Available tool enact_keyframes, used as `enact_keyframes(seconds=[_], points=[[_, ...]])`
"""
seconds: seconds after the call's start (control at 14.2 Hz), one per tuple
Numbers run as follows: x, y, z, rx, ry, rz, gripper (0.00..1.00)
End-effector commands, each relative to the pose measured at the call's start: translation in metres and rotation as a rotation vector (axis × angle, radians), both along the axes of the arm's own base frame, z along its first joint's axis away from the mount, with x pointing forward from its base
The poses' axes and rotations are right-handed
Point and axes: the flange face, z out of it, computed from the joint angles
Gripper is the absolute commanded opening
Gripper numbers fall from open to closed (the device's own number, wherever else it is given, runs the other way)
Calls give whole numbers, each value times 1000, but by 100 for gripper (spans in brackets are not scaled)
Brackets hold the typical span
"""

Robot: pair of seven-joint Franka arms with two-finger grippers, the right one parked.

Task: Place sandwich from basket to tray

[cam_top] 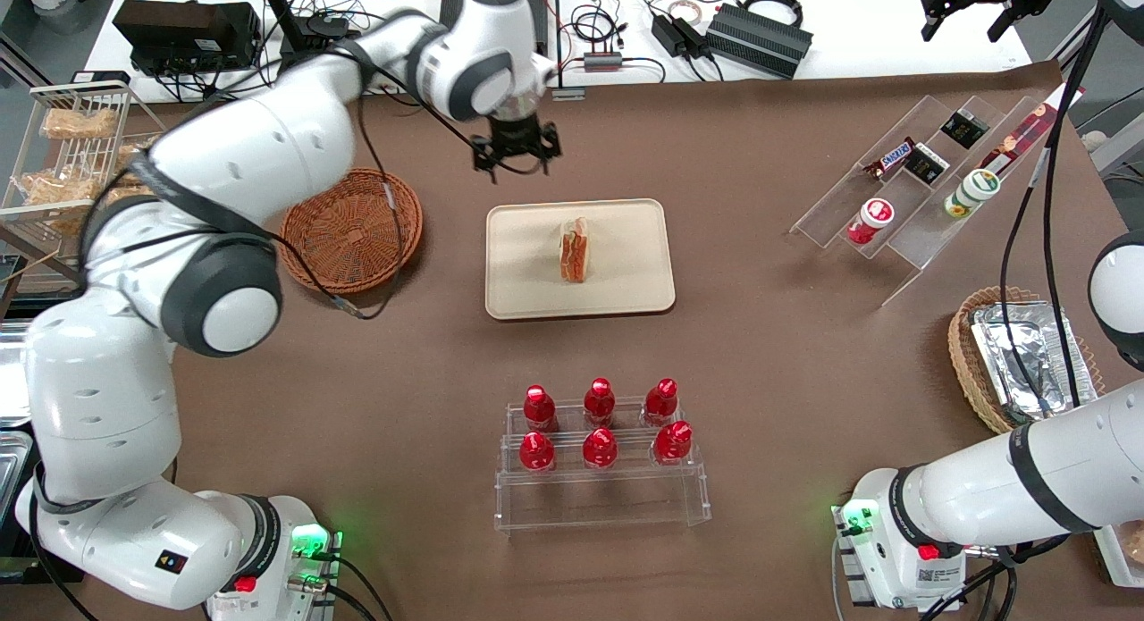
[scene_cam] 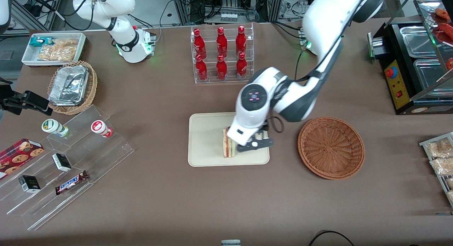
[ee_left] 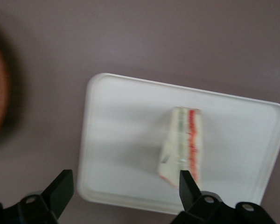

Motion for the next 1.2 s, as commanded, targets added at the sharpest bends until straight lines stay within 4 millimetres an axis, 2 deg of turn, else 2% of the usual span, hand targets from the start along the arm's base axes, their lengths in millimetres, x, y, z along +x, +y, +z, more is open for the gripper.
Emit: enact_keyframes(seconds=[0.0,0.21,0.42,0.56,0.77,0.85,1.13], points=[[9,79,43,57,50,20,100],[15,176,94,29,157,-62,100],[17,280,132,16,216,-114,100],[8,330,156,10,236,-121,100],[-23,375,194,19,284,-100,100],[-30,376,201,27,292,-102,100],[-47,369,202,75,293,-59,100]])
